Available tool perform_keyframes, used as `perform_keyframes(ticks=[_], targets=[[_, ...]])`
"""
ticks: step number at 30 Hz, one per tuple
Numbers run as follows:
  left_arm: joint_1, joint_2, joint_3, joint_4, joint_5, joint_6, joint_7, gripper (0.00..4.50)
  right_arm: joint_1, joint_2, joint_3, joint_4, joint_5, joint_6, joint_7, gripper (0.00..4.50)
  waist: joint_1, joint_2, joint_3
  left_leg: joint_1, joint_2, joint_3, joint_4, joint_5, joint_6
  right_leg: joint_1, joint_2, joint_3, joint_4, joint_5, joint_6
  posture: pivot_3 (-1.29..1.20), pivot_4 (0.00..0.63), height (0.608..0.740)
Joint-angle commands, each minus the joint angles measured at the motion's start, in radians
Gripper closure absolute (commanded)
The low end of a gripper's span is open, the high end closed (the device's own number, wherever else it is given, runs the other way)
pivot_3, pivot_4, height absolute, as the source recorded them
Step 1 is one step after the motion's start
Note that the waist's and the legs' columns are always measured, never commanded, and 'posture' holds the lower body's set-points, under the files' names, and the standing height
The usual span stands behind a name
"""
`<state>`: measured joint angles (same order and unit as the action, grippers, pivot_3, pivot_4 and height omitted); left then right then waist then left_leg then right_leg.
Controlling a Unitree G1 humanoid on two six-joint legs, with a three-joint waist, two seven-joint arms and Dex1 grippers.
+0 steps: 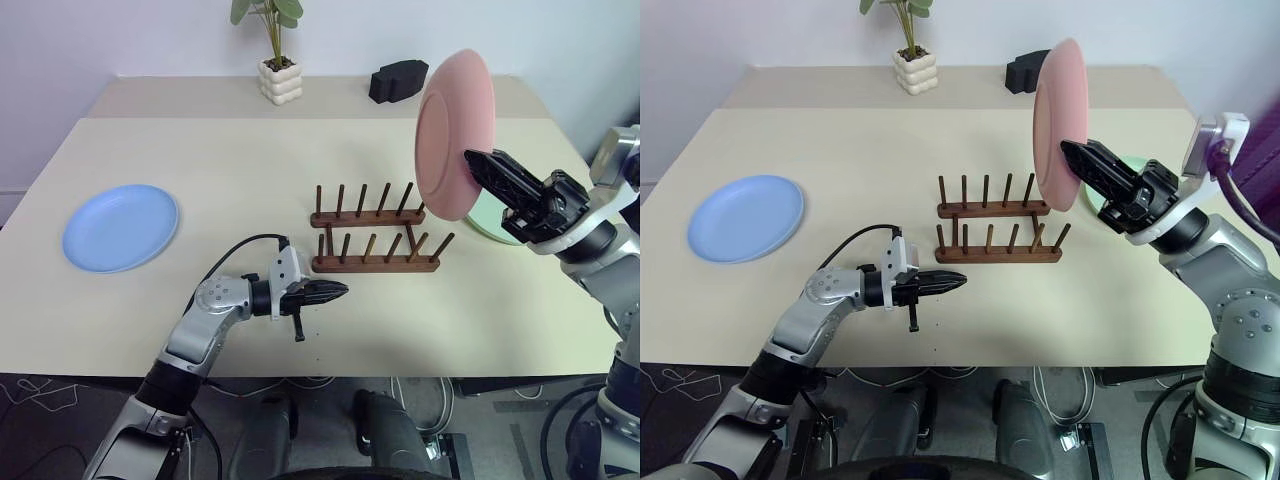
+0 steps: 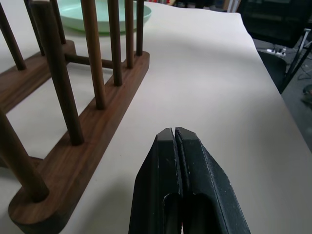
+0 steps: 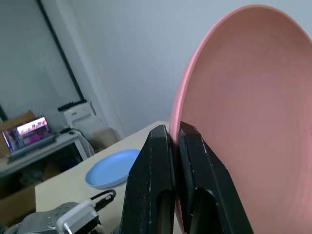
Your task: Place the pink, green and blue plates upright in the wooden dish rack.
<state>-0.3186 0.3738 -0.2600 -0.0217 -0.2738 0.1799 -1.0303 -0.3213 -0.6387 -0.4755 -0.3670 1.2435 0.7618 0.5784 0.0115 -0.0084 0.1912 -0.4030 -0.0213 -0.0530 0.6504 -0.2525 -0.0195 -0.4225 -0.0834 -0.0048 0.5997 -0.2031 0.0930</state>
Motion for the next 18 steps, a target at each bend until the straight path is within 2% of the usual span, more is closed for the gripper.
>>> perform_keyframes(ticks=[1, 5, 15, 18], targets=[[0.005, 0.004, 0.012, -0.042, -0.017, 0.004, 0.003, 4.50, 0.009, -0.012, -0.027, -0.008, 0.038, -0.008, 0.012, 4.41, 0.000, 0.000, 0.000, 0.000, 0.000, 0.000, 0.000, 0.000, 0.000, 0.000, 0.000, 0.000, 0.000, 0.000, 0.000, 0.00, 0.150, 0.739], [0.006, 0.003, 0.010, -0.044, -0.015, 0.007, 0.005, 4.50, 0.066, -0.009, -0.027, 0.018, 0.072, 0.017, 0.025, 4.41, 0.001, 0.000, 0.000, 0.000, 0.000, 0.000, 0.000, 0.000, 0.000, 0.000, 0.001, 0.000, 0.000, 0.000, 0.000, 0.00, 0.150, 0.739], [0.017, 0.007, 0.012, -0.047, -0.015, 0.006, 0.010, 4.50, 0.101, 0.006, -0.020, 0.086, 0.083, 0.023, 0.043, 4.41, 0.000, 0.000, 0.000, -0.001, 0.001, 0.001, 0.001, 0.000, 0.000, -0.001, 0.002, 0.001, 0.000, 0.000, 0.000, 0.00, 0.150, 0.739], [0.019, 0.009, 0.014, -0.049, -0.015, 0.007, 0.013, 4.50, 0.103, 0.010, -0.014, 0.104, 0.057, 0.011, 0.042, 3.52, 0.000, 0.000, 0.000, -0.001, 0.001, 0.001, 0.001, 0.000, 0.000, -0.001, 0.002, 0.001, 0.000, 0.000, 0.000, 0.00, 0.150, 0.739]])
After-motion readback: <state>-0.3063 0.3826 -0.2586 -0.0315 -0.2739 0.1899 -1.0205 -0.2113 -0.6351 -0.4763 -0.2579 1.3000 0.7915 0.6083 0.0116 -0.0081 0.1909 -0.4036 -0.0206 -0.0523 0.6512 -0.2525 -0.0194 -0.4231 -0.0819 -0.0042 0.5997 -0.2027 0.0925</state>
